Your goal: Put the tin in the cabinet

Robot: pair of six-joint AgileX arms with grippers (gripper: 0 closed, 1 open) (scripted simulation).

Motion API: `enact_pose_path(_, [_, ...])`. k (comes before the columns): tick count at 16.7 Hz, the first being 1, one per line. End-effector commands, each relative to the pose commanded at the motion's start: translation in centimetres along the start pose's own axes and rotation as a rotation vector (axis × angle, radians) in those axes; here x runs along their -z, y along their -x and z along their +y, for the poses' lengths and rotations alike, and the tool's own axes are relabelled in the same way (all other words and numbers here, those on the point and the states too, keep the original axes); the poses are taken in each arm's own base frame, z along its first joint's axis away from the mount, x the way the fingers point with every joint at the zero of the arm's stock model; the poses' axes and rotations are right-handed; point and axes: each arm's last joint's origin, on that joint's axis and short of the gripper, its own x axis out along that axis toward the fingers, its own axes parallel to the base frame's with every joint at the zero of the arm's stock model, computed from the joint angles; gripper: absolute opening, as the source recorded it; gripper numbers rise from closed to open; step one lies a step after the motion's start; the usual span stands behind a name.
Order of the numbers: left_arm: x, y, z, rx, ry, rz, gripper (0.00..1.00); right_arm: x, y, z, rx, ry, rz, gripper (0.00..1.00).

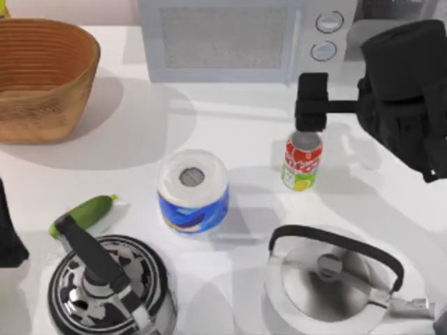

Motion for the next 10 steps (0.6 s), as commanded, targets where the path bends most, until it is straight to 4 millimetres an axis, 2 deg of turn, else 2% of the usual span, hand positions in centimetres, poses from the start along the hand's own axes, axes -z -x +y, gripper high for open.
enact_pose_path(2, [0.0, 0.0, 0.0, 0.000, 0.000, 0.000, 1.00, 2.2, -3.1, 2.2, 0.029, 0.011, 0.083, 1.00])
enact_pose_path(5, [0.0, 0.0, 0.0, 0.000, 0.000, 0.000, 1.00, 5.7, -5.9, 4.0, 0.064, 0.016, 0.176, 1.00])
enact_pose_path(7, [0.0, 0.0, 0.0, 0.000, 0.000, 0.000, 1.00, 7.2, -6.7, 4.4, 0.080, 0.016, 0.215, 1.00])
enact_pose_path(10, [0.0, 0.0, 0.0, 0.000, 0.000, 0.000, 1.00, 7.7, -6.8, 4.4, 0.085, 0.016, 0.226, 1.00])
